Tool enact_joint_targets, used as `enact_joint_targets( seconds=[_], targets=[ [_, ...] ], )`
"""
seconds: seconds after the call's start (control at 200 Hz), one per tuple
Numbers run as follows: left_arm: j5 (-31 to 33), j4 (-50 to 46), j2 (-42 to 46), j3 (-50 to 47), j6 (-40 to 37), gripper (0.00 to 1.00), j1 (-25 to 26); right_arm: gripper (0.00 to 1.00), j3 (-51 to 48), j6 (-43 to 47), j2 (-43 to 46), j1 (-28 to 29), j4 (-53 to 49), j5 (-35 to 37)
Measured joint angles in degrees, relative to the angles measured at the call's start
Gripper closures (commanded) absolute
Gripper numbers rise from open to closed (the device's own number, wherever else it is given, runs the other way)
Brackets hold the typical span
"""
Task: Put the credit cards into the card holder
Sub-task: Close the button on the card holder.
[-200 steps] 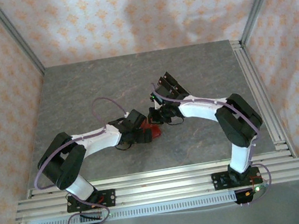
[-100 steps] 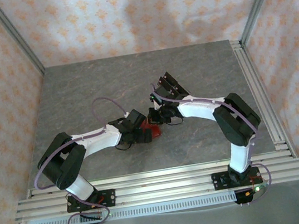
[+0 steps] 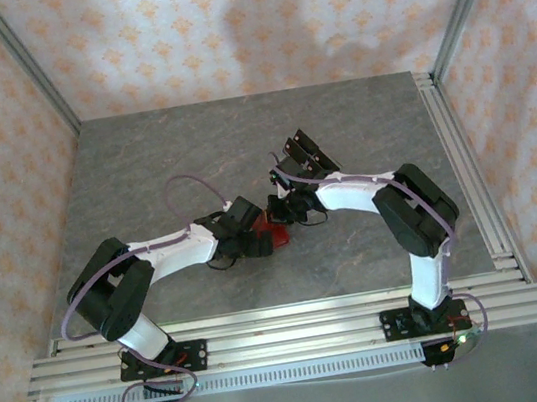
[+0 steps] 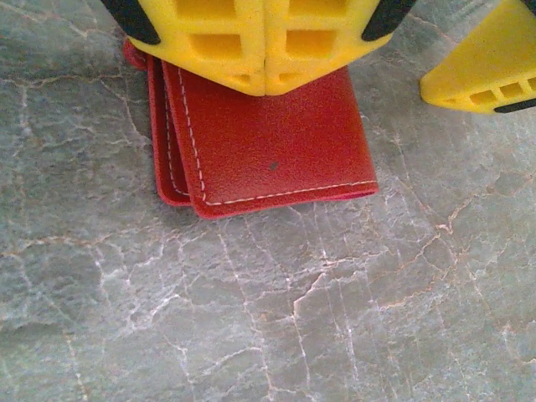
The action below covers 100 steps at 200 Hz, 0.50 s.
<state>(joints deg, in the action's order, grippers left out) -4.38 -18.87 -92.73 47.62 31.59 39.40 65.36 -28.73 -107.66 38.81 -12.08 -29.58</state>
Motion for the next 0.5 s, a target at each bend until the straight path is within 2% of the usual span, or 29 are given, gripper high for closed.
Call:
enact_joint_targets(
  seconds=[0.5],
  targets=[
    [-0.07,0.46,0.48,-0.48,0.00,0.00,-0.02,1.00,-2.16,0.02,0.15,0.13,4.07,0.00]
  ],
)
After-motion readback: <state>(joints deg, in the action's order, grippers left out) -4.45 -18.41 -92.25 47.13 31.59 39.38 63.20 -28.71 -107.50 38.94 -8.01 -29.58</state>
